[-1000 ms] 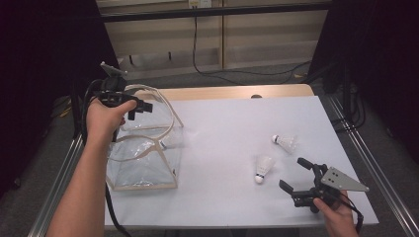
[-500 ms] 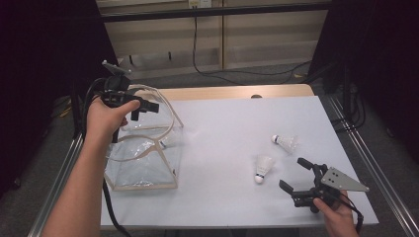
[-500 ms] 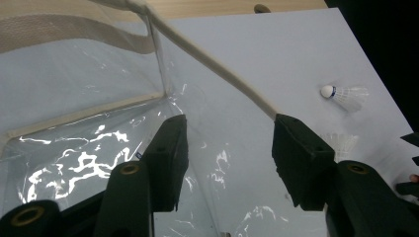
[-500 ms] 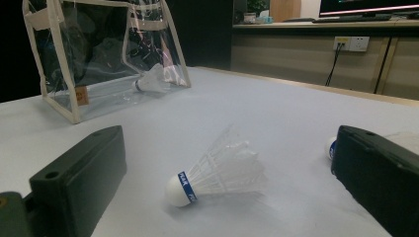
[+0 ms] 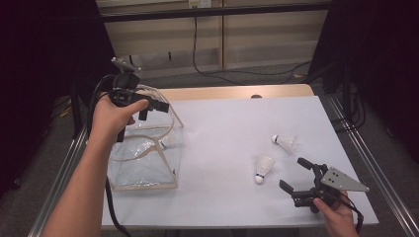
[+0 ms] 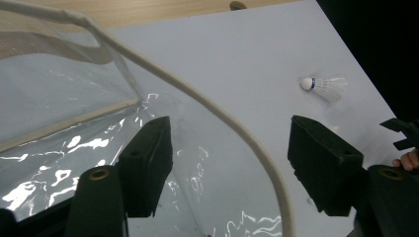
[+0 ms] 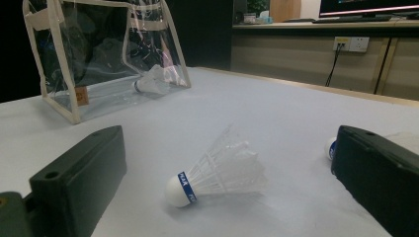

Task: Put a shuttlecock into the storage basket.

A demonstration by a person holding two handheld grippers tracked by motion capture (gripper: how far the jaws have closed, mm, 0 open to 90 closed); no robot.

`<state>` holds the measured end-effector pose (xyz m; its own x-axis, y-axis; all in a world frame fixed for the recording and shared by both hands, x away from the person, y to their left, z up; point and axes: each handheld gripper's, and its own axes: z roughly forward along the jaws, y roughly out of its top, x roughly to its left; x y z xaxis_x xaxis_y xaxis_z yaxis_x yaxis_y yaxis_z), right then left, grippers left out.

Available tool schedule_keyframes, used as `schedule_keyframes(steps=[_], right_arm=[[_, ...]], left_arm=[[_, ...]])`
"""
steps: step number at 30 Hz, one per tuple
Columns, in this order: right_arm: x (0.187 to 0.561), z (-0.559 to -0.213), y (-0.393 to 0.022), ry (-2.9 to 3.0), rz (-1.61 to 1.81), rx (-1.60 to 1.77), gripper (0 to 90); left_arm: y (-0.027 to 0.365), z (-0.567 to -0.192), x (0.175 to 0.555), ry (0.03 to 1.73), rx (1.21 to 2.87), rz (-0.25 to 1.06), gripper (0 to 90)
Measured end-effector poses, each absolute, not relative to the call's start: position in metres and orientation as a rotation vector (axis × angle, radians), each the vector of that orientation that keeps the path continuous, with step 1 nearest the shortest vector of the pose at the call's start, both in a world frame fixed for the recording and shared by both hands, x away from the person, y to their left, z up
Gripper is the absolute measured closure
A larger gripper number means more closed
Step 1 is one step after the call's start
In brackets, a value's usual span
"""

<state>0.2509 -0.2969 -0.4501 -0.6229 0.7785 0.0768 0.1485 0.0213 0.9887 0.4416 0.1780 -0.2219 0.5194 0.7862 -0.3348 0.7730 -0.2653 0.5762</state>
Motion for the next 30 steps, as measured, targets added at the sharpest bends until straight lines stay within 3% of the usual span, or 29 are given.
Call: schedule_keyframes(steps=[15, 30], right_arm=[[0.251, -0.45, -0.297, 1.804, 1.644, 0.944, 0.3], [0.251, -0.45, -0.297, 1.805, 1.644, 0.943, 0.3]], left_arm=[[0.158, -0.219, 0.434, 1.181, 2.106, 0.022, 21.4], [0.141, -0.218, 0.428, 1.104, 2.122, -0.013, 20.6]])
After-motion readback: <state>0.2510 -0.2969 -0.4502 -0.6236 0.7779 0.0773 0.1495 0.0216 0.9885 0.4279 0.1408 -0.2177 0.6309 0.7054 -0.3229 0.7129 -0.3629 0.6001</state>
